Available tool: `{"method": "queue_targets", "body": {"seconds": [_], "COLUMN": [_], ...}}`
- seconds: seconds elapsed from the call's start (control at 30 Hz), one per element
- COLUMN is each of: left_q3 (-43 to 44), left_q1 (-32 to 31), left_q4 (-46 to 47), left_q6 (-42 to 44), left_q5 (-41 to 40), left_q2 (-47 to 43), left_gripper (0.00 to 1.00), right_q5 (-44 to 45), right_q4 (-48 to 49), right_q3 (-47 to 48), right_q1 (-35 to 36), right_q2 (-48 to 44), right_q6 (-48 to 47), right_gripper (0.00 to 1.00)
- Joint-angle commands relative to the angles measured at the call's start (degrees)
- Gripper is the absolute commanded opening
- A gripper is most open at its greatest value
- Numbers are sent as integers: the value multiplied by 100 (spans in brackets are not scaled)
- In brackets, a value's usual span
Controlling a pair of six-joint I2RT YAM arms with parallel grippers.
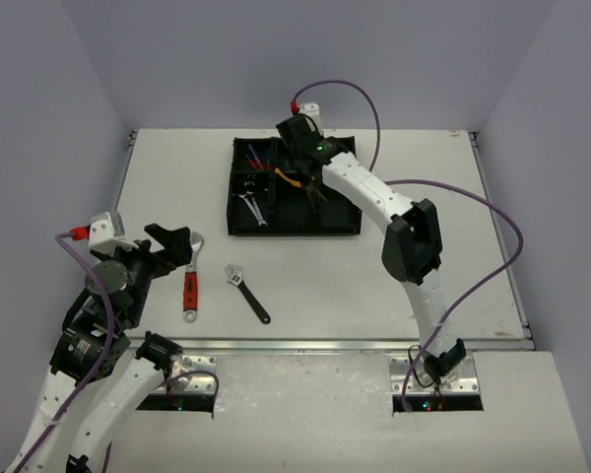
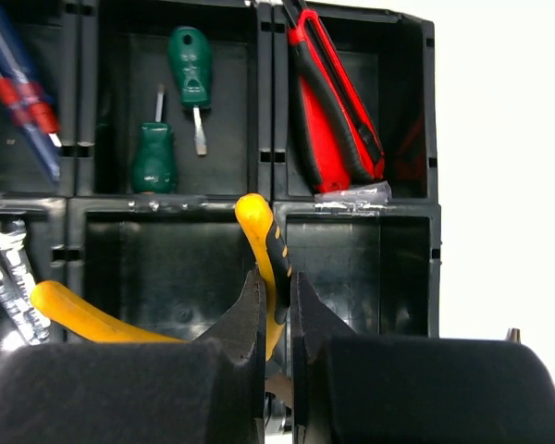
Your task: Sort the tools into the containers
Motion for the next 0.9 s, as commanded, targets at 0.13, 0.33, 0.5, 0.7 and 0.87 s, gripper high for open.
{"method": "queue_targets", "body": {"seconds": [0.13,0.33,0.5,0.7,0.87], "left_q3": [12,10,12,18,10], "left_q1": [-76,-88,-97,-105,-105], "left_q4": [210,210,210,210,210], "left_q6": [60,60,60,51,51], "left_q5": [-7,0,-13,-16,-16], "left_q2": [-57,-66,-72,-81,-83], "left_gripper": [100,100,100,100,100], "right_q5": [738,717,706,545,553], "right_q4": [595,649,712,727,718], "right_q3": [22,72,184,127,40], "right_q1": [30,38,33,38,47], "right_q2": [121,369,514,578,604], "right_q6": [256,315,385,618,849], "right_gripper": [0,0,0,0,1]}}
